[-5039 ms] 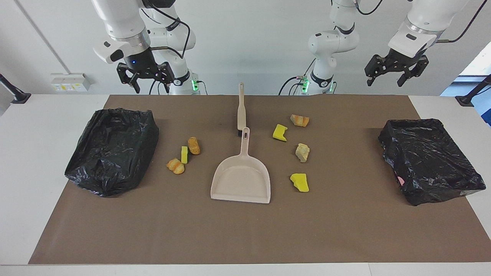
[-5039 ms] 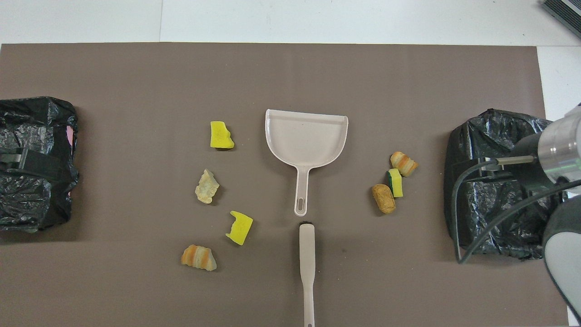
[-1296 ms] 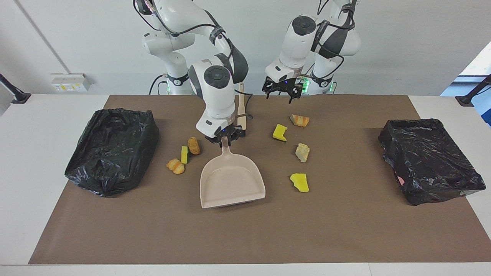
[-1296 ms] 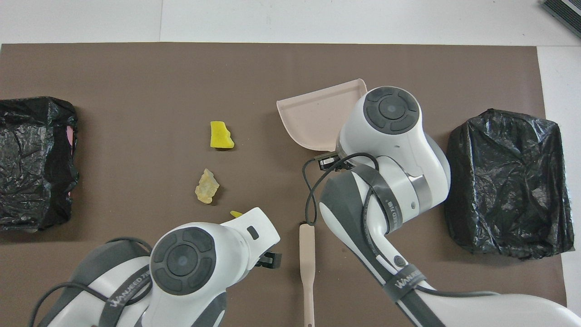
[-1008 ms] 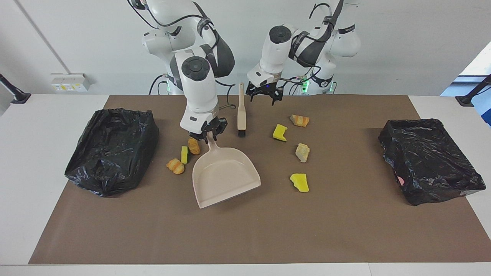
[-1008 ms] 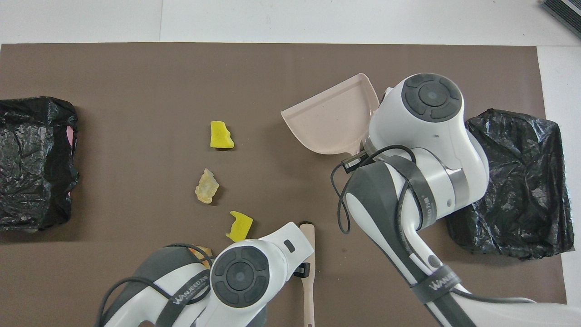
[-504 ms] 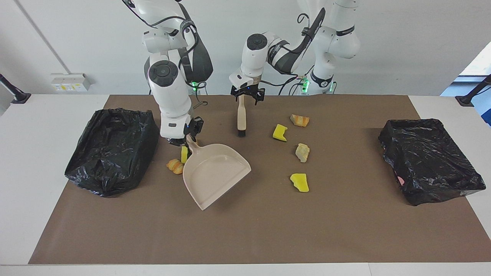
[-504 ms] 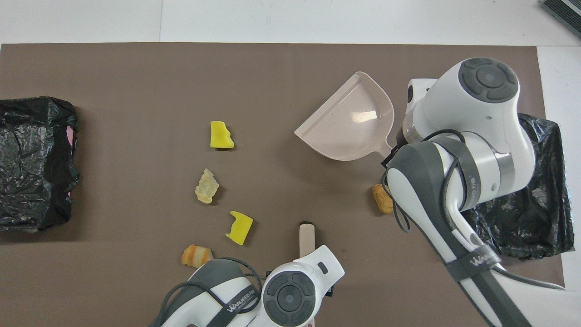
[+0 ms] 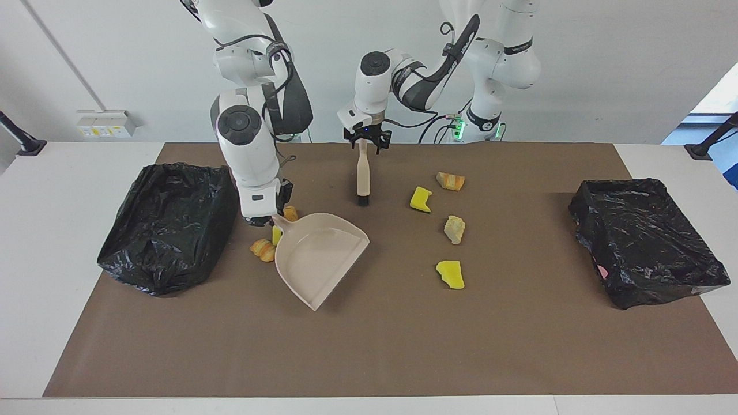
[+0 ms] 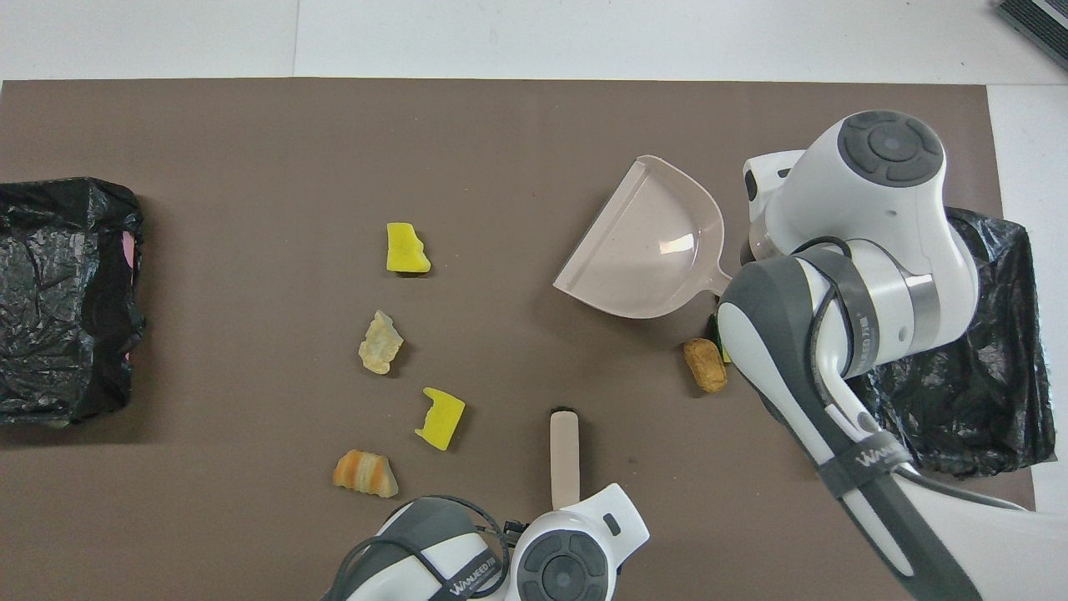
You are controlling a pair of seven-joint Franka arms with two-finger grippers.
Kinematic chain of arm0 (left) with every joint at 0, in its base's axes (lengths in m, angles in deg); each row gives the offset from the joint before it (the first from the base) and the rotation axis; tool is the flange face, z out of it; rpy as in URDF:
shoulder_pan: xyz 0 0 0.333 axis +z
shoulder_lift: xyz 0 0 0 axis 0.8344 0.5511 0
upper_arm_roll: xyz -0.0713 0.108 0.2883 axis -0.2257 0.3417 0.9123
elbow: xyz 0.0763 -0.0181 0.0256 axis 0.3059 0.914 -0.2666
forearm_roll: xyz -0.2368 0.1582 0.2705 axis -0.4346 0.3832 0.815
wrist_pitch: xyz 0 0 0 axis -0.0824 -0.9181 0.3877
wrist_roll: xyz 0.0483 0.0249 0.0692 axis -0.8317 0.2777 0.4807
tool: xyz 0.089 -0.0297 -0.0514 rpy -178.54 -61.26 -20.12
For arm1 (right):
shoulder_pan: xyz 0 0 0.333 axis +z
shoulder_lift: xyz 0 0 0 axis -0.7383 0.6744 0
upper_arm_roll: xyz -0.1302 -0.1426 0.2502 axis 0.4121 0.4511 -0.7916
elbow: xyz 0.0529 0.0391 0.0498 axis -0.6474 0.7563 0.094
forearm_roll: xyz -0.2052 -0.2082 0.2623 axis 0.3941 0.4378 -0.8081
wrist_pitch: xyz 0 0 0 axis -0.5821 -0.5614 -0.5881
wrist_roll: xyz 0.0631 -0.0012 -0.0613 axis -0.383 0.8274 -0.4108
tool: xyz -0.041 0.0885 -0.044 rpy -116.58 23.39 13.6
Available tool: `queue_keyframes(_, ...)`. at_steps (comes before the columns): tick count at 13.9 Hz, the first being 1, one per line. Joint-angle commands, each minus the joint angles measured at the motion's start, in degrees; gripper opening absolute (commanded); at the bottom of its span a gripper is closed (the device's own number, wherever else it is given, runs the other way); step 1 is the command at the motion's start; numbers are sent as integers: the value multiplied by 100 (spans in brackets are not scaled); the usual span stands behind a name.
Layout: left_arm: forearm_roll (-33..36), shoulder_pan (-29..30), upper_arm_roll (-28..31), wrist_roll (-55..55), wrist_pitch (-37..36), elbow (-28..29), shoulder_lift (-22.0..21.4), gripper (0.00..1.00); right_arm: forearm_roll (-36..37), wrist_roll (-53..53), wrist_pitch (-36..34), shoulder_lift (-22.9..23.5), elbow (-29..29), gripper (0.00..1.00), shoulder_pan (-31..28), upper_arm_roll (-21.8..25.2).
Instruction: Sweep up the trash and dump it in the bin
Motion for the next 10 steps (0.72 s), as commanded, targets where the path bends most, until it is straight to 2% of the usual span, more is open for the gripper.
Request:
queue_keyframes(1,-65,-151,106,142,186,97,28,81,118,-232,-56,-2,-8,0,-8,-37)
queue_keyframes(3,-65,-177,106,186,160,97,28,81,118,-241,-56,-2,-8,0,-17,-37)
queue_keyframes(6,-65,-290,105,335,159,141,37,75,118,-241,-99,-20,18,0,18,-37)
queue_keyframes(9,-65,-335,106,608,80,132,37,65,118,-668,-179,-11,36,0,27,-37)
queue_keyframes(10,-65,-344,106,609,89,141,37,56,127,-880,-196,-11,44,0,27,-37)
